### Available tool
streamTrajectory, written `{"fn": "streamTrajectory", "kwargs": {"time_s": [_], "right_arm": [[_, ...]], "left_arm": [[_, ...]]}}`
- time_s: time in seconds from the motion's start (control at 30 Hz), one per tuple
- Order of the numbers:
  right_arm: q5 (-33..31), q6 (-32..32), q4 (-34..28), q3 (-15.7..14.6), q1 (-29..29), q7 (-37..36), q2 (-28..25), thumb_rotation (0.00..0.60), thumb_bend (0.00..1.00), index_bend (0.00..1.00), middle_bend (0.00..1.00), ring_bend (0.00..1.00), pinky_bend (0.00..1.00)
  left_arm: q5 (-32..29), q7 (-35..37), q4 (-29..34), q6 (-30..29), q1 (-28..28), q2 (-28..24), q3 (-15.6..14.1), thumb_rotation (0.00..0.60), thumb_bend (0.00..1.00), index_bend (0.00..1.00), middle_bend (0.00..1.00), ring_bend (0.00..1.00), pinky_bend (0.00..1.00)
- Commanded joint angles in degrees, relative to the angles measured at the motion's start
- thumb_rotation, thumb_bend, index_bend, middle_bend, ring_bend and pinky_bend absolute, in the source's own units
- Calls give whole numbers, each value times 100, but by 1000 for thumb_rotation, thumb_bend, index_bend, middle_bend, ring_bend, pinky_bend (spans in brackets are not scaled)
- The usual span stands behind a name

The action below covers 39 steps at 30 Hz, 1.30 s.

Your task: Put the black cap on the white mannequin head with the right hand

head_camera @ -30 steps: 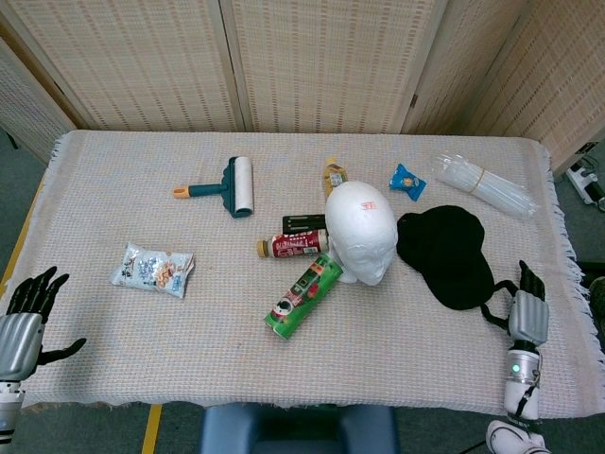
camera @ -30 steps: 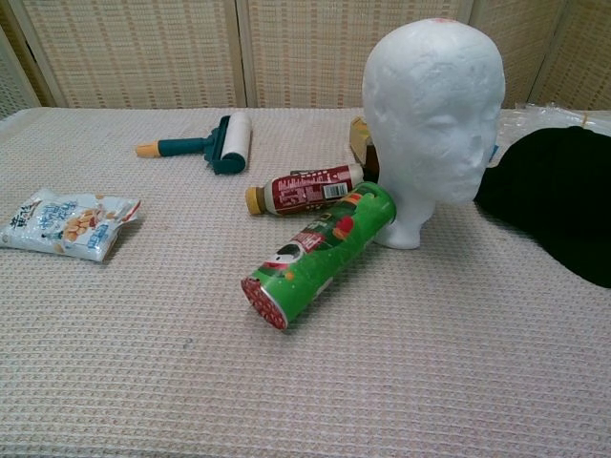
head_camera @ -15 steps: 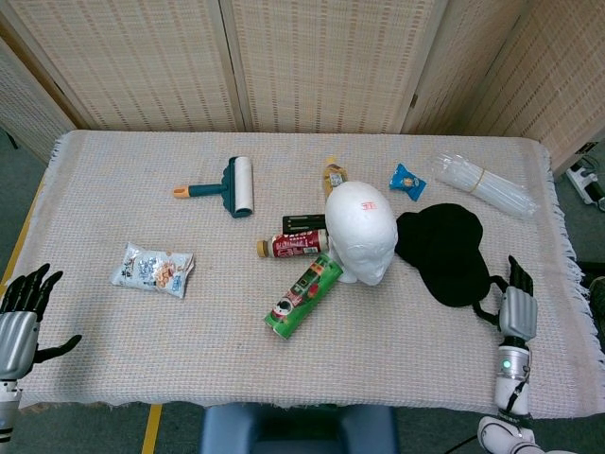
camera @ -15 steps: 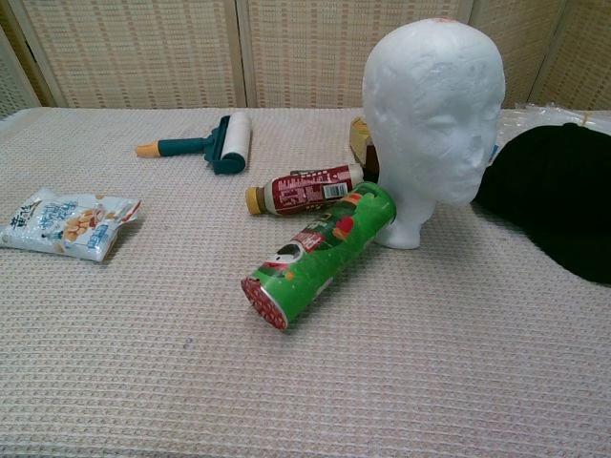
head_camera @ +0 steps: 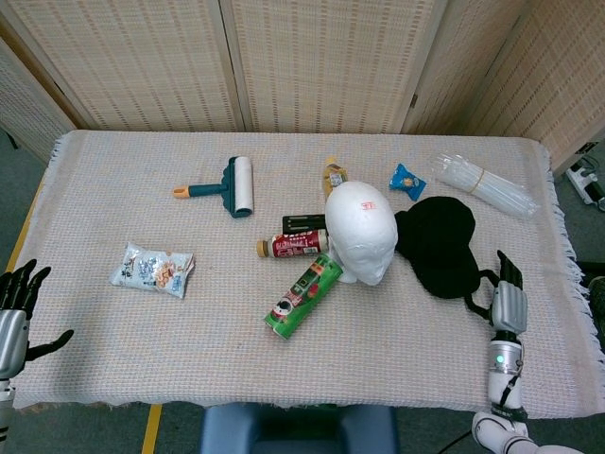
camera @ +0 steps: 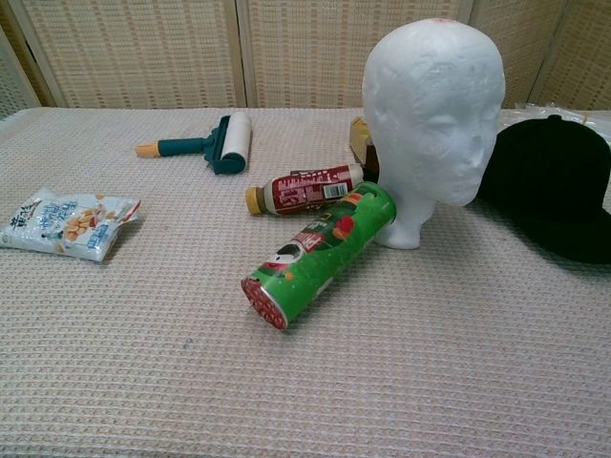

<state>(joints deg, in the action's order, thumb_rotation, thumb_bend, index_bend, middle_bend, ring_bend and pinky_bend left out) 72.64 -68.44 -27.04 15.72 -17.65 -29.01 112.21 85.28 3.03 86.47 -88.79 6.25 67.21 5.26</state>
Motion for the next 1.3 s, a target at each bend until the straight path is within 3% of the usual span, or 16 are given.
{"fn": "streamTrajectory", "kwargs": {"time_s": [0.03,0.3,0.7,0.93,1.3], "right_arm": [[1,-171,-56,66,-49,-23,0,600,434,597,70,0,0],[20,-699,-467,271,-132,-174,-141,600,377,755,189,0,0],[203,-1370,-1545,317,6,54,-734,600,368,775,210,0,0],[246,-1989,-2379,602,36,218,-1126,600,369,785,216,0,0],[157,-2222,-3464,982,-25,677,-1703,600,369,786,218,0,0]], "left_arm": [[-10,-5,-7,-14,-6,4,13,600,77,128,4,0,21],[-25,-47,-32,-88,-24,32,59,600,78,125,5,0,21],[-6,-38,-15,-153,-54,18,76,600,78,116,2,0,22],[18,7,20,-198,-83,-27,76,600,86,113,0,0,21],[42,25,28,-168,-83,-31,58,600,85,113,0,0,22]]}}
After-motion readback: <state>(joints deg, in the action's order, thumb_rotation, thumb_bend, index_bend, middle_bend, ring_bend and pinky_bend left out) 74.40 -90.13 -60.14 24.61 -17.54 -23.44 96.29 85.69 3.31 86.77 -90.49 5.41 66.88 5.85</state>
